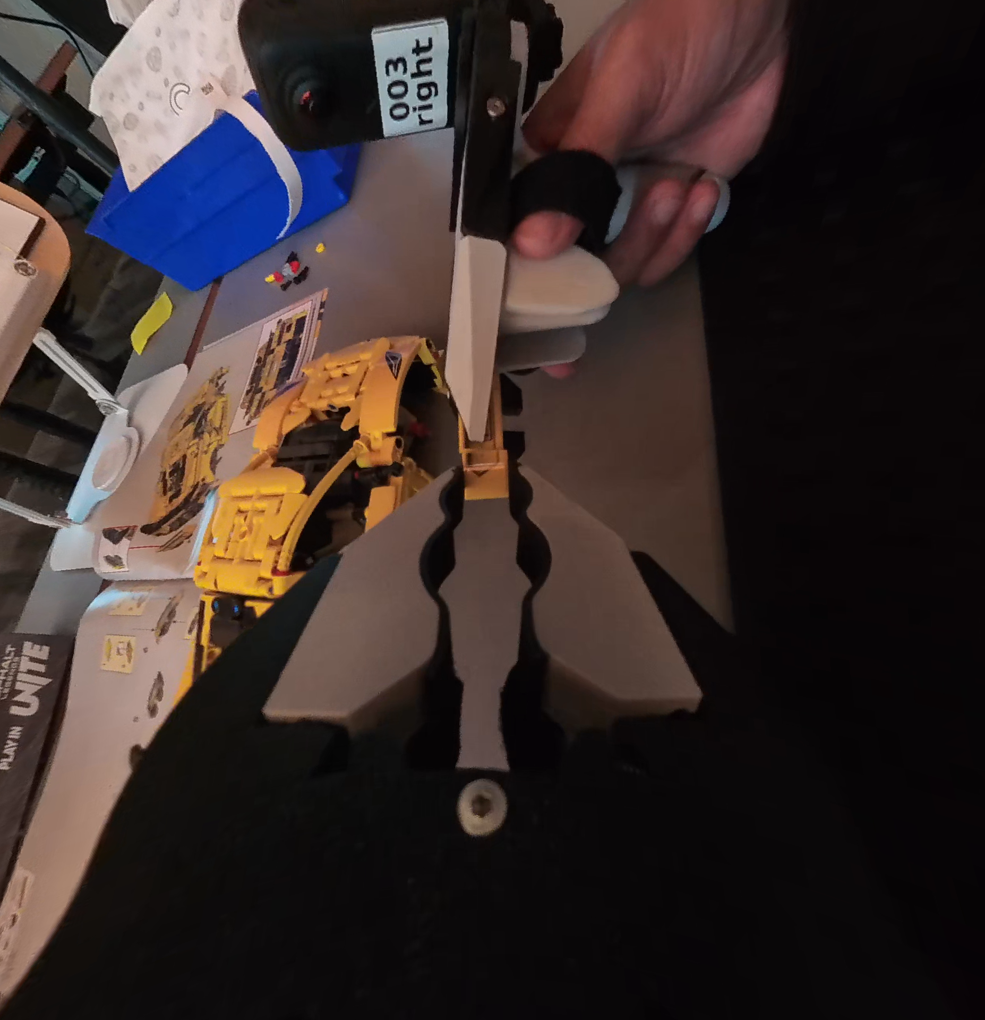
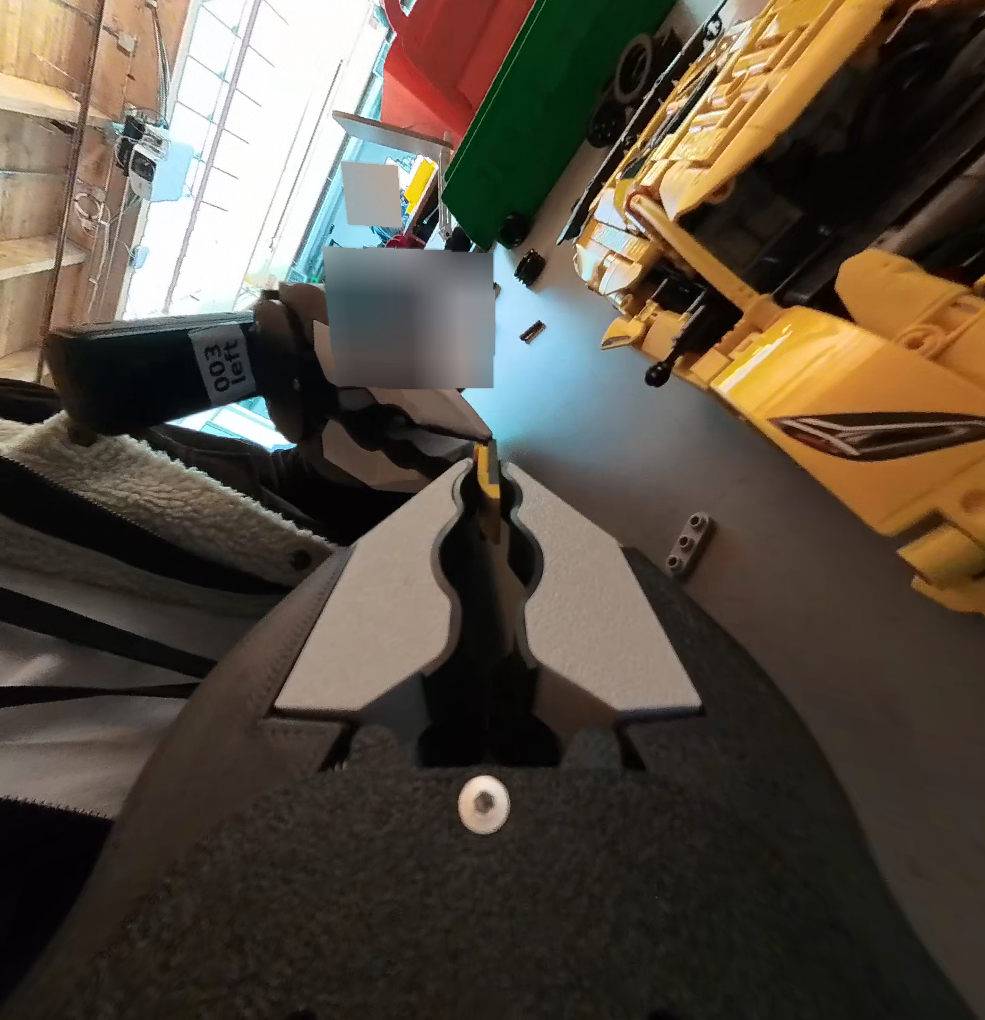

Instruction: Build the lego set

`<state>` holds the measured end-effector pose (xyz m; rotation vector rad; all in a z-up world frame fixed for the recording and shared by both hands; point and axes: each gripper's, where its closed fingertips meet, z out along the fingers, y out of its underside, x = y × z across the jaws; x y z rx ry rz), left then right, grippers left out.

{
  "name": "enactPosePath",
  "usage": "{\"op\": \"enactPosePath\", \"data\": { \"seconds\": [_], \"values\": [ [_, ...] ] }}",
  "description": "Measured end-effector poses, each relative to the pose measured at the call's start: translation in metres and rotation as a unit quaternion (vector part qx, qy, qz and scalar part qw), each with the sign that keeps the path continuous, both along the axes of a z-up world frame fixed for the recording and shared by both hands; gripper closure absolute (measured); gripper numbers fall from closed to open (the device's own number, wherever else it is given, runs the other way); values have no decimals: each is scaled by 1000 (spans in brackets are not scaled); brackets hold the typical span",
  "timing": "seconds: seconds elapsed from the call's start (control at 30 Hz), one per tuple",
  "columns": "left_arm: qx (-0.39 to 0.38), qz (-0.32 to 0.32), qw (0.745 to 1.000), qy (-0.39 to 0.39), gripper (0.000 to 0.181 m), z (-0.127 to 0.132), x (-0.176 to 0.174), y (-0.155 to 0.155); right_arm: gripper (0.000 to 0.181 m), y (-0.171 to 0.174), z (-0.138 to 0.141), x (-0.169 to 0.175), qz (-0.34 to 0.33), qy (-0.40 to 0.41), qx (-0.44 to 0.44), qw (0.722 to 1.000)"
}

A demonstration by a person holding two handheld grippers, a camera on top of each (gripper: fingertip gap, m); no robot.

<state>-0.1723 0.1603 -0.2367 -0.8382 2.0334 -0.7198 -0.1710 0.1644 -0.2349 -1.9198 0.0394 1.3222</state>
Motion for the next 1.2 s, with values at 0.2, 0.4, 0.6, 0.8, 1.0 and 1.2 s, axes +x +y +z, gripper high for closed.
{"op": "enactPosePath", "data": {
  "seconds": [0.2, 0.4, 0.6, 0.8, 1.0, 1.2],
  "values": [
    [35, 16, 999, 10, 166, -1, 6, 0, 161, -1, 4, 0, 0, -6, 18, 1000],
    [47, 24, 998, 17, 166, 2, 9, -3, 173, 0, 1, 4, -16, -34, 20, 999],
    [54, 35, 998, 13, 166, 4, 10, -3, 173, -1, 4, 4, -11, -18, 22, 1000],
    [41, 56, 998, -1, 166, 5, 14, -4, 174, -2, 5, 8, -17, -33, 28, 999],
    [-176, 82, 981, -21, 156, 19, 14, -3, 174, -4, 9, 9, -9, -10, 34, 999],
    [-447, 43, 893, 20, 150, 28, 9, -10, 174, -6, 24, 6, -5, -7, 81, 997]
  ]
}}
